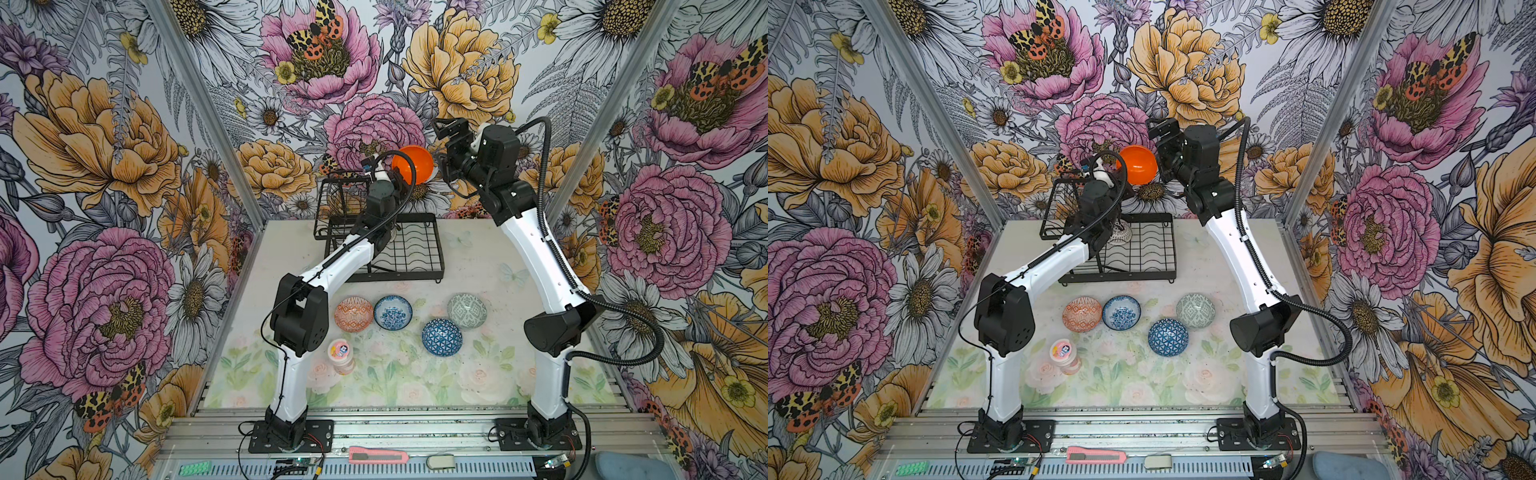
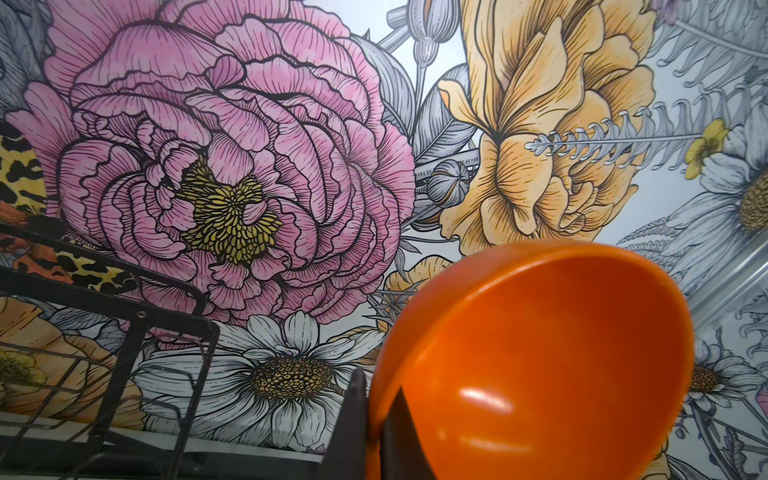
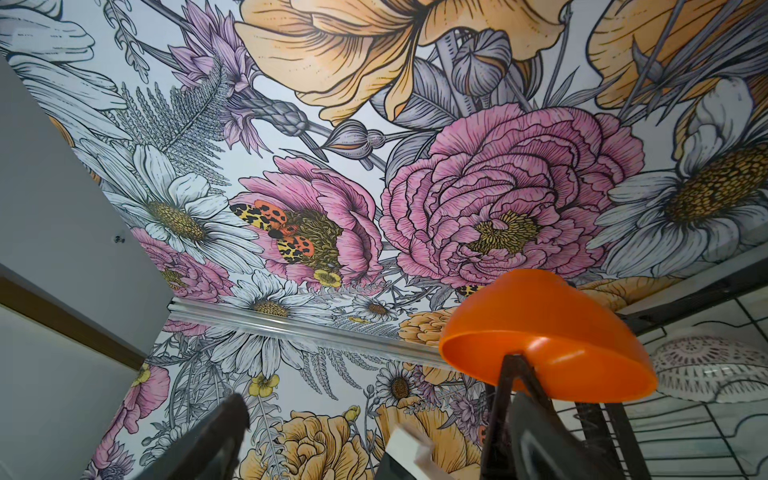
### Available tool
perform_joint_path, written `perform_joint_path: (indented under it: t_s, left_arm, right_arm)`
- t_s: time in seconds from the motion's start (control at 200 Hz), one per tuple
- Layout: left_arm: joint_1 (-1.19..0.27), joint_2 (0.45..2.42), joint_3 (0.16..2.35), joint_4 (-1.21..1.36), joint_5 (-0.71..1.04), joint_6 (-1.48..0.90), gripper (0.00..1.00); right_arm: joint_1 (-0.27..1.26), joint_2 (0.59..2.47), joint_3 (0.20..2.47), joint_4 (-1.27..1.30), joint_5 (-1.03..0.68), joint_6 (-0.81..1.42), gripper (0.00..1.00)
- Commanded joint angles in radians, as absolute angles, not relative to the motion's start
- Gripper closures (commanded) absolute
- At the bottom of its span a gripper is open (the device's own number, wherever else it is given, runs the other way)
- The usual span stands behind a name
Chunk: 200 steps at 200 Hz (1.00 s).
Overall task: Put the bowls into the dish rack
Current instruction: 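Bring the right gripper to the orange bowl held by the left gripper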
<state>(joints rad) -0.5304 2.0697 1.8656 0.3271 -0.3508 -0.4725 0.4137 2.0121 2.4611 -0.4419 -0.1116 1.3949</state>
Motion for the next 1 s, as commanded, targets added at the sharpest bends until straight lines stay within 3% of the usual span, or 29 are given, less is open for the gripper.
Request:
perform_joint_path:
  t_s: [0.0,0.43,0.655,0.791,0.996]
  left_arm:
    - [-0.544,2.076,1.916,0.456,-0.337,-0.434,1.0]
    - [-0.563,2.126,1.953,0.546,-0.354,-0.4,1.0]
    - [-0.588,2.131,1.925,0.599,-0.377,-0.36,1.0]
    - [-0.589,2.125,1.907,0.618,-0.39,-0.356,1.0]
    - [-0.591,2.119,1.897,0.63,-0.418,-0.34,1.0]
  right_arm:
    - [0.421,2.045,2.526,-0.436,-0.162,1.451,0.02]
    - [0.418,2.108,2.569,-0.424,-0.163,1.568,0.15]
    - [0.409,2.164,2.641,-0.419,-0.141,1.631,0.27]
    - [0.4,2.171,2.639,-0.419,-0.129,1.662,0.41]
    - [0.385,2.171,2.64,-0.419,-0.103,1.69,0.51]
